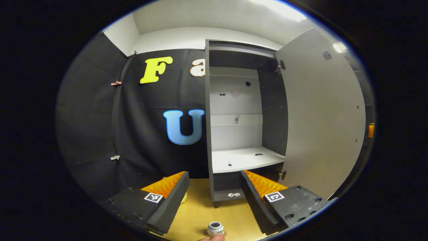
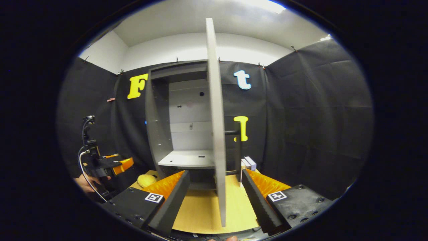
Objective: Open the cabinet door with the right hand, grasp the bottle in the cabinet with the left hand and place it on the coaster, then close the cabinet door with the right hand.
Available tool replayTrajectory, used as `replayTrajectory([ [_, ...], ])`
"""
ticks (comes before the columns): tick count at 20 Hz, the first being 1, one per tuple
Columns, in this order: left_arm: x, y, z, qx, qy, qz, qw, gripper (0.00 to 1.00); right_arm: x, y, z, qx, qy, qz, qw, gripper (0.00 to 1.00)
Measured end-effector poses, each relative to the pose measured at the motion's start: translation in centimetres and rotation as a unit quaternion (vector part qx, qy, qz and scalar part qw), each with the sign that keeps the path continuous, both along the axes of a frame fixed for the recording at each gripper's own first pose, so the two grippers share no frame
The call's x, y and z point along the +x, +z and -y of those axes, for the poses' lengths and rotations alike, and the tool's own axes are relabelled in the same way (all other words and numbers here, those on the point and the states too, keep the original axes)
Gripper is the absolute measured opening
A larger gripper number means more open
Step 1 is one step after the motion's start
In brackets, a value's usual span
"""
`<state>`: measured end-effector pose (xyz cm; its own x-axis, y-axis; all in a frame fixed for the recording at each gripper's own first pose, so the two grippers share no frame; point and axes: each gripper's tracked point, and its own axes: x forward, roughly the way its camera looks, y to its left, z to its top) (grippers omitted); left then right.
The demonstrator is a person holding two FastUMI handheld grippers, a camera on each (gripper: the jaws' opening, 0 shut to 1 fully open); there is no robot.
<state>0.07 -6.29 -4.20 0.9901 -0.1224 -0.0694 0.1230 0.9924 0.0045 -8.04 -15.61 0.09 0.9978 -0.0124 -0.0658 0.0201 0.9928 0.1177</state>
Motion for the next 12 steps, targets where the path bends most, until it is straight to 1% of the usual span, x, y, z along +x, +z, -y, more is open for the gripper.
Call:
replayTrajectory([
  [1,-0.1,-0.1,0.1,0.001,-0.001,-0.001,1.000,0.95,0.1,0.1,1.4,0.005,-0.011,0.001,1.000,0.97],
  [4,-0.5,0.2,0.3,0.003,-0.002,0.005,1.000,0.94,1.7,-0.1,4.9,0.014,-0.042,0.003,0.999,0.98],
  [6,-0.8,0.0,0.1,0.003,0.001,0.004,1.000,0.94,3.0,-0.4,7.2,0.007,-0.064,0.002,0.998,0.97],
  [8,-1.0,-0.2,-0.2,0.001,0.005,0.000,1.000,0.95,4.3,-0.4,8.8,0.007,-0.077,-0.001,0.997,0.97],
  [10,-1.1,-0.6,-0.4,-0.001,0.009,-0.005,1.000,0.94,5.7,-0.2,8.7,0.014,-0.074,0.003,0.997,0.98],
  [12,-1.1,-0.9,-0.6,-0.001,0.011,-0.008,1.000,0.94,6.4,-0.5,7.5,0.014,-0.059,-0.005,0.998,0.97],
])
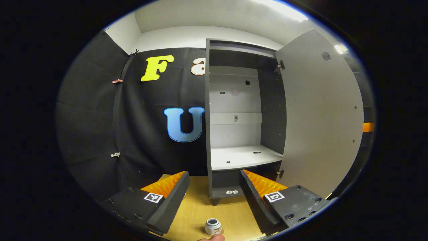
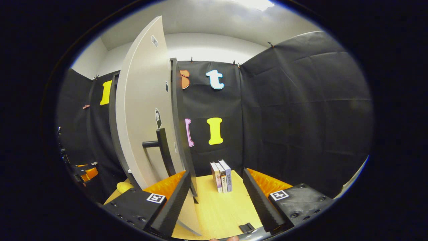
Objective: Open the cabinet door with the right hand, grasp the bottle in the cabinet with the left hand and place it on the coaster, then close the cabinet door with the right hand.
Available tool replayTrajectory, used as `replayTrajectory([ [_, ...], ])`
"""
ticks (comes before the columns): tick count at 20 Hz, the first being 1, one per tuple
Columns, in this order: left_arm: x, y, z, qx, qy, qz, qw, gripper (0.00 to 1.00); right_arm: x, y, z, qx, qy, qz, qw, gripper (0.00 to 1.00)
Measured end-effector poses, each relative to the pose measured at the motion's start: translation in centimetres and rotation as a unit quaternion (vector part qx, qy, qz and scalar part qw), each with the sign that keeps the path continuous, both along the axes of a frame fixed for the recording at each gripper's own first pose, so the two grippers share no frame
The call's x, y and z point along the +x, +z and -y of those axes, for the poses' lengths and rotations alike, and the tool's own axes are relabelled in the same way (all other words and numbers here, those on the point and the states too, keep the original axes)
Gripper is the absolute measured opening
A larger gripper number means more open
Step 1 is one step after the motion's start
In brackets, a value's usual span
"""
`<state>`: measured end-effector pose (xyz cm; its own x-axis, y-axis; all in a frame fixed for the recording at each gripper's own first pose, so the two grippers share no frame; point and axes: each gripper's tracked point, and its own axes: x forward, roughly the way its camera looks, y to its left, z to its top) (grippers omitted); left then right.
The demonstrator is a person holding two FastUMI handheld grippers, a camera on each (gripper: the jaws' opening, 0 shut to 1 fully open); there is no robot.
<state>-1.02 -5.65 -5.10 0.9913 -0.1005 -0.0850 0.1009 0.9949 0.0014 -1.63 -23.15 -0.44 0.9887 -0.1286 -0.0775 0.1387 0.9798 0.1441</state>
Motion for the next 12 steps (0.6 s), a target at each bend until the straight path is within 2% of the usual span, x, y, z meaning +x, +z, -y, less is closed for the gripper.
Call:
replayTrajectory([
  [3,0.2,-0.2,-0.3,0.004,0.002,0.002,1.000,0.94,0.1,-0.2,-0.4,-0.006,0.002,-0.001,1.000,0.96],
  [4,0.2,-0.3,-0.4,0.005,0.003,0.002,1.000,0.95,-0.1,-0.4,-0.7,-0.002,0.002,-0.002,1.000,1.00],
  [5,0.4,-0.5,-0.5,0.005,0.003,0.001,1.000,0.94,-0.2,-0.3,-0.9,0.000,-0.001,0.001,1.000,0.97],
  [6,0.4,-0.6,-0.5,0.005,0.003,0.000,1.000,0.94,-0.4,-0.3,-1.2,-0.001,-0.002,0.001,1.000,1.00],
  [7,0.6,-0.8,-0.5,0.006,0.002,-0.001,1.000,0.94,-0.5,-0.3,-1.8,-0.002,0.000,0.001,1.000,0.97],
  [12,0.8,-1.5,-0.7,0.007,0.006,-0.009,1.000,0.95,-0.6,-0.2,-7.9,0.009,0.060,-0.002,0.998,0.97],
])
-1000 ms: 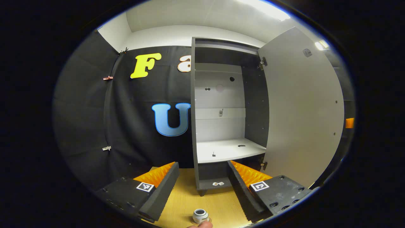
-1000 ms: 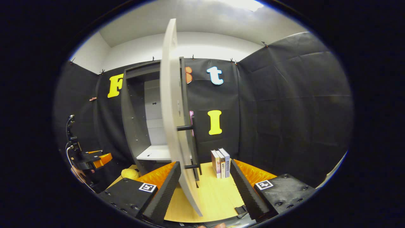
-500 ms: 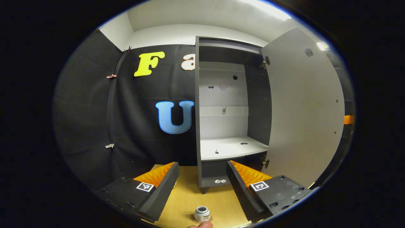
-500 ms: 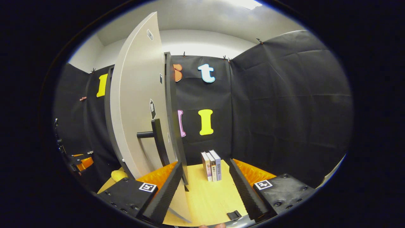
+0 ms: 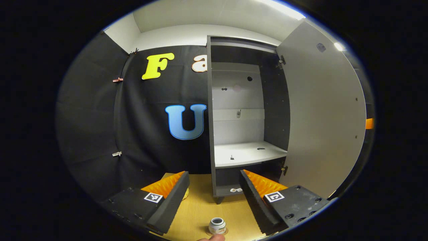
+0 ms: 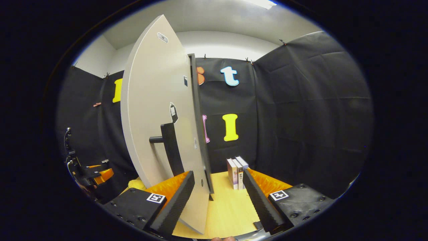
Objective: Open the cabinet door with the right hand, grasp the bottle in the cabinet with the left hand and place it on the coaster, then close the cabinet door with the right hand.
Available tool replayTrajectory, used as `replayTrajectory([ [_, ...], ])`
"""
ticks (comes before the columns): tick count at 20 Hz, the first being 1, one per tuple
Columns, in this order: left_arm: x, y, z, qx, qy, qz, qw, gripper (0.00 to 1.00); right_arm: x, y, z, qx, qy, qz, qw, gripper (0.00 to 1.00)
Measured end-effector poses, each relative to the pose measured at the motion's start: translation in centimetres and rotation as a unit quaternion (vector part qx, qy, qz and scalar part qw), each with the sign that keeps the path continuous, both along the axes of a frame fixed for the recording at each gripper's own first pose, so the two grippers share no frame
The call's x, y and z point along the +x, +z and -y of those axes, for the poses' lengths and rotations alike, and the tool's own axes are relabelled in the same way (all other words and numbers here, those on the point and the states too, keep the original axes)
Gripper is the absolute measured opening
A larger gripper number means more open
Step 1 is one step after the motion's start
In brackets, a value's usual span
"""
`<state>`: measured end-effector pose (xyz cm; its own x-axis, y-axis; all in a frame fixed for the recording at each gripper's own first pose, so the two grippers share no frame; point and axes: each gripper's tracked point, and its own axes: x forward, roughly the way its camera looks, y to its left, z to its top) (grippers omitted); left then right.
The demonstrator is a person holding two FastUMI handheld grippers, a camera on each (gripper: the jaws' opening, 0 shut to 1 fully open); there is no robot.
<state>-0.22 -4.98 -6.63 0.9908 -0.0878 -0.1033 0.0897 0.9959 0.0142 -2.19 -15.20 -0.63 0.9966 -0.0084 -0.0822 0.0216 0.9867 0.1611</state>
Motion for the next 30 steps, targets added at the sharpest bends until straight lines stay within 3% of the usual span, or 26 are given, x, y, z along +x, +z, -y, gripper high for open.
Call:
replayTrajectory([
  [5,-0.4,0.2,-0.2,0.000,0.004,0.002,1.000,0.94,0.9,-0.1,-4.8,0.014,0.047,0.008,0.999,0.97],
  [10,-1.1,0.3,-0.8,0.003,0.012,0.002,1.000,0.94,2.1,-0.8,-8.0,0.048,0.077,0.007,0.996,0.97],
  [20,-2.4,0.4,-2.7,0.008,0.038,0.000,0.999,0.94,4.7,-1.6,-13.3,0.067,0.128,0.010,0.990,0.97],
  [26,-2.6,0.3,-2.9,0.001,0.042,-0.003,0.999,0.95,5.6,-0.9,-17.1,0.060,0.158,0.019,0.985,0.97],
  [30,-2.7,0.3,-2.9,-0.001,0.040,-0.004,0.999,0.95,5.7,-0.6,-17.4,0.042,0.152,0.025,0.987,0.97],
])
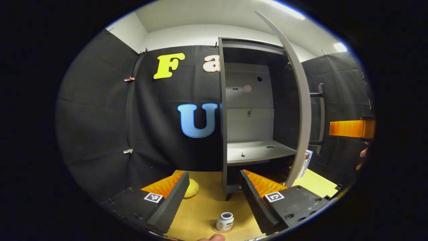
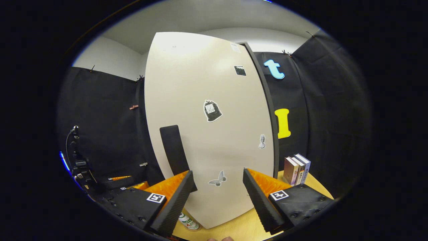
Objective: Open the cabinet door with the right hand, grasp the bottle in the cabinet with the left hand and place it on the coaster, then close the cabinet door with the right hand.
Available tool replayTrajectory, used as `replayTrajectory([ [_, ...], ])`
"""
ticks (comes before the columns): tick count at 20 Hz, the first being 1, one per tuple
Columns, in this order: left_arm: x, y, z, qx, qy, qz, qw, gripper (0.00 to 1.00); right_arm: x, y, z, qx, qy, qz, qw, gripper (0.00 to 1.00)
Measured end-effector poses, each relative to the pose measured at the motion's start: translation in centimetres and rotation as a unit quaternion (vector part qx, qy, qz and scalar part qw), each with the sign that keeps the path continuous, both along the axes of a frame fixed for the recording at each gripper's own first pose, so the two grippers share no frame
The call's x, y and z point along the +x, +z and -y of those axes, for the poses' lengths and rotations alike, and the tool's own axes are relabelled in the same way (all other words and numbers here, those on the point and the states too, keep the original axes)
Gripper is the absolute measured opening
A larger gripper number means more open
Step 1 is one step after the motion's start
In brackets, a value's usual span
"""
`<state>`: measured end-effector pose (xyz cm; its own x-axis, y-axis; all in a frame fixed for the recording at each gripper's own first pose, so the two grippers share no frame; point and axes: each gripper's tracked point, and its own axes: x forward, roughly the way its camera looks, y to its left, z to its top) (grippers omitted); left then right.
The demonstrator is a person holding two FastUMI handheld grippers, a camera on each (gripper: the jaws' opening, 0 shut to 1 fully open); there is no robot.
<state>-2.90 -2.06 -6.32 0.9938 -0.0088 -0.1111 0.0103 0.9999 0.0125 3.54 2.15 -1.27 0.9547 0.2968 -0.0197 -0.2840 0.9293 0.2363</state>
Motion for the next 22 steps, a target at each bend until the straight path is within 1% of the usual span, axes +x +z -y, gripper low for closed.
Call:
replayTrajectory([
  [2,0.1,0.1,0.2,-0.003,-0.003,0.001,1.000,0.95,0.0,-0.1,0.7,0.000,-0.009,0.001,1.000,0.97],
  [3,0.1,0.2,0.2,-0.004,-0.005,0.003,1.000,0.94,0.0,-0.1,1.1,-0.001,-0.015,0.001,1.000,0.97],
  [8,0.2,0.8,0.8,-0.002,-0.016,0.009,1.000,0.95,0.1,-0.2,3.8,-0.008,-0.050,0.003,0.999,0.97],
  [14,0.4,1.5,2.2,-0.004,-0.030,0.012,0.999,0.95,0.3,-1.2,6.7,-0.044,-0.100,0.002,0.994,0.98],
  [19,0.8,2.1,2.7,-0.005,-0.036,0.018,0.999,0.95,0.8,-1.6,8.0,-0.065,-0.125,0.003,0.990,0.97],
  [22,0.9,2.6,3.5,-0.007,-0.043,0.023,0.999,0.95,1.0,-1.1,8.8,-0.074,-0.139,0.014,0.987,0.97],
])
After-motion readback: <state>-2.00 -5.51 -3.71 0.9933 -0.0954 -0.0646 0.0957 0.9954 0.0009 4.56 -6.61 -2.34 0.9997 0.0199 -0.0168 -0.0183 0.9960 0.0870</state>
